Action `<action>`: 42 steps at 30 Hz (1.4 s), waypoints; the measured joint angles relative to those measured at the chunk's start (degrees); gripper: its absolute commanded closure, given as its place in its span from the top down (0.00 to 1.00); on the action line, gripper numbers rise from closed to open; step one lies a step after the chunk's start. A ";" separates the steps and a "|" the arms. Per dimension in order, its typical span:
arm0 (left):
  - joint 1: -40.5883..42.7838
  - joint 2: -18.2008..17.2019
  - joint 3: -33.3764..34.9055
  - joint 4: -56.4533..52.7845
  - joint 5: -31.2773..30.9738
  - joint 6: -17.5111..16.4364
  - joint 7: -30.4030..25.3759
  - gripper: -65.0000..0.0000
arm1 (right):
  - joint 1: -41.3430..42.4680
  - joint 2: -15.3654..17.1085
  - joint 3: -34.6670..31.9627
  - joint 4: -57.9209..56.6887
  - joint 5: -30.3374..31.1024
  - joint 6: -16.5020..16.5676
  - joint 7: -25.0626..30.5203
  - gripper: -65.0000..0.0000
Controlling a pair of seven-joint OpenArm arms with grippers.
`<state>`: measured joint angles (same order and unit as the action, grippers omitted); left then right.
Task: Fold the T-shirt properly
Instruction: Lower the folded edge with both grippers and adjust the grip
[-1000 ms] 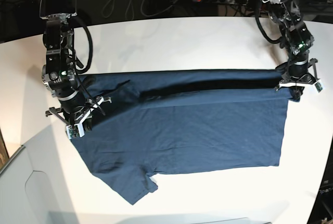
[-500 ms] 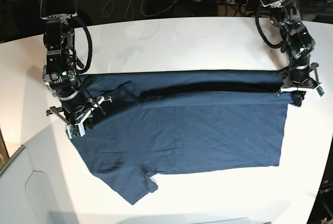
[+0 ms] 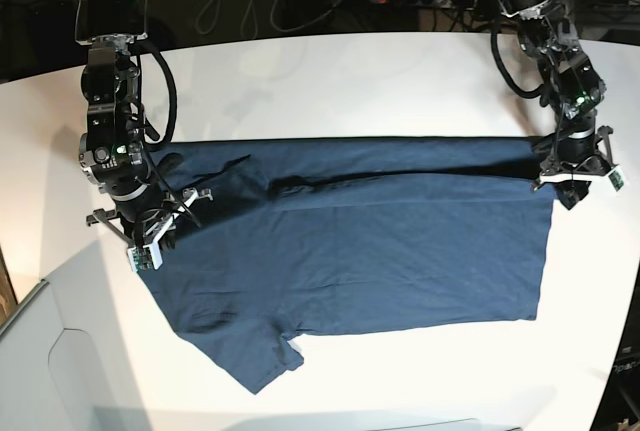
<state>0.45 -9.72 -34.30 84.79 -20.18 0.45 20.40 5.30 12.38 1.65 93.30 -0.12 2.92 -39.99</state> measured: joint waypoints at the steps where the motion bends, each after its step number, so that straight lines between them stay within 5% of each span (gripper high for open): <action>1: 0.02 0.00 -0.11 0.00 0.00 -0.02 0.00 0.23 | -0.11 0.00 0.11 0.00 -0.02 0.02 -0.59 0.00; 6: 0.20 -0.02 -0.37 0.13 0.02 0.20 0.00 0.23 | -0.09 -0.04 0.17 0.13 -0.04 0.00 -1.46 0.07; 13: 2.01 -0.13 -0.37 0.48 -0.20 0.17 -0.13 0.26 | -0.09 -0.15 0.22 0.17 -0.04 0.02 -1.44 0.46; 15: 3.43 -0.15 -0.39 0.46 -0.20 0.35 -0.04 0.32 | -0.11 -0.13 0.20 0.22 -0.02 0.02 -1.44 0.50; 20: 6.43 -0.13 -0.42 0.46 -0.22 0.15 0.00 0.51 | -0.37 0.02 0.24 0.79 -0.07 0.00 -1.51 0.50; 42: 6.80 0.17 -4.13 -7.65 -0.76 -0.50 -0.87 0.52 | -11.45 2.12 0.37 13.07 0.26 0.02 -1.57 0.50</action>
<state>7.25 -9.54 -38.44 77.14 -20.95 -0.05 19.53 -6.15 14.50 2.02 106.37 0.14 2.94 -41.56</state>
